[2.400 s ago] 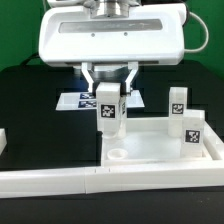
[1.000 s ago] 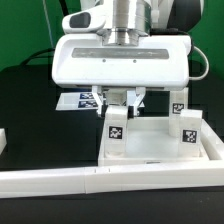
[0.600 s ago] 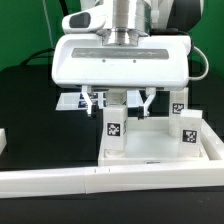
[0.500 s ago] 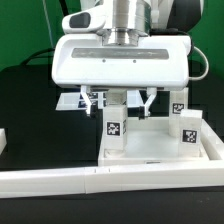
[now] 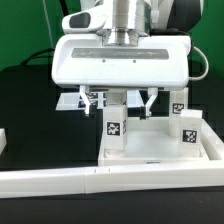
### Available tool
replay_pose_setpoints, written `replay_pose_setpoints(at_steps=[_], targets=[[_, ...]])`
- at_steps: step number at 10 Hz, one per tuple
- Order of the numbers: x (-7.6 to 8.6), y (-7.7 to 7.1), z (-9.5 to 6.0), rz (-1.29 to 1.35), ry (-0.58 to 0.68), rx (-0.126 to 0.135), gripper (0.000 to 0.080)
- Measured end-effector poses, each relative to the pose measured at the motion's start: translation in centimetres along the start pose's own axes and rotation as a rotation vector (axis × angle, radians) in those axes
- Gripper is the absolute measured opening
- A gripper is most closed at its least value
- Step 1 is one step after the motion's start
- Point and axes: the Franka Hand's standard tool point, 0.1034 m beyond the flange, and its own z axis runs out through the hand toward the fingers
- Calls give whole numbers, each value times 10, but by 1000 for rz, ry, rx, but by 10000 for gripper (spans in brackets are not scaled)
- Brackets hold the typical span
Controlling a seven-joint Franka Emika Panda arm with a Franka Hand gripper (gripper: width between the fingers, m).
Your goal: Assemble square table
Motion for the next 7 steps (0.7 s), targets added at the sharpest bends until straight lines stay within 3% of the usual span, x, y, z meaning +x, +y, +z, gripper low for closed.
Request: replay_pose_setpoints(at_steps=[2, 4, 7], targets=[[-3, 15, -2, 40, -101, 12, 649], [0, 17, -3, 71, -220, 51, 649], [-5, -5, -4, 114, -498, 115, 649]])
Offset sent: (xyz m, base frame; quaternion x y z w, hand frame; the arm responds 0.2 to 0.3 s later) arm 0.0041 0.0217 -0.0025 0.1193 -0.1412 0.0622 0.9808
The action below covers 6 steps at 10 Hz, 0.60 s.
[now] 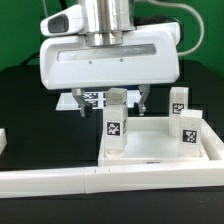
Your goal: Assemble square table
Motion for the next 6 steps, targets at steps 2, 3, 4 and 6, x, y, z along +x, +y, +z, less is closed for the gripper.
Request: replay_pose_setpoints(at_steps=[2, 3, 4, 6], targets=[[9, -7, 7, 2, -37, 1, 649], [11, -7, 10, 0, 13, -9, 649], [9, -7, 11, 13, 3, -7, 649], [10, -6, 11, 17, 6, -8, 388]])
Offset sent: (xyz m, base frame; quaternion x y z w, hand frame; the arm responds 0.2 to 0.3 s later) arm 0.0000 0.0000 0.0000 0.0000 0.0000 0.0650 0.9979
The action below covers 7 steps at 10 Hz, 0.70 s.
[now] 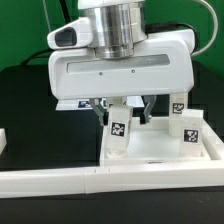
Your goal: Assemble square table
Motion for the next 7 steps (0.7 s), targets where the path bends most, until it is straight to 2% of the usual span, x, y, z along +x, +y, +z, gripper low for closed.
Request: replay_pose_setpoints(at_steps=[1, 6, 7], targets=[[0, -1, 0, 119, -1, 2, 290], [-1, -1, 2, 475, -7, 0, 291], [4, 2, 3, 582, -26, 1, 291]])
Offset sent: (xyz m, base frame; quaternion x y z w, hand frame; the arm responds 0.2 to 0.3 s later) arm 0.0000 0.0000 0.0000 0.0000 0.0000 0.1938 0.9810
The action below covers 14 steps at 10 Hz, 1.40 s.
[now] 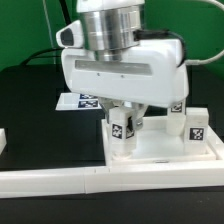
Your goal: Assemble square table
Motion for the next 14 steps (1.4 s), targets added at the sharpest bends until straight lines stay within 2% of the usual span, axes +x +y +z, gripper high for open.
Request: replay_pose_setpoints(at_steps=[1, 2, 3, 4, 5, 6, 7, 8, 9, 10, 13, 14], targets=[[6, 2, 0, 152, -22, 7, 291], [5, 5, -1, 382, -47, 3, 291], [9, 4, 0, 620, -63, 33, 291], [12, 3, 0, 698, -61, 57, 291], [11, 2, 1, 691, -61, 56, 291], [11, 2, 1, 674, -61, 56, 291], [11, 2, 1, 637, -60, 56, 511], [11, 2, 1, 524, -51, 53, 511], [10, -2, 0, 329, -6, 34, 620], [8, -6, 0, 172, 28, 28, 640], [9, -4, 1, -32, 32, 19, 648], [11, -2, 2, -219, 47, -7, 649]])
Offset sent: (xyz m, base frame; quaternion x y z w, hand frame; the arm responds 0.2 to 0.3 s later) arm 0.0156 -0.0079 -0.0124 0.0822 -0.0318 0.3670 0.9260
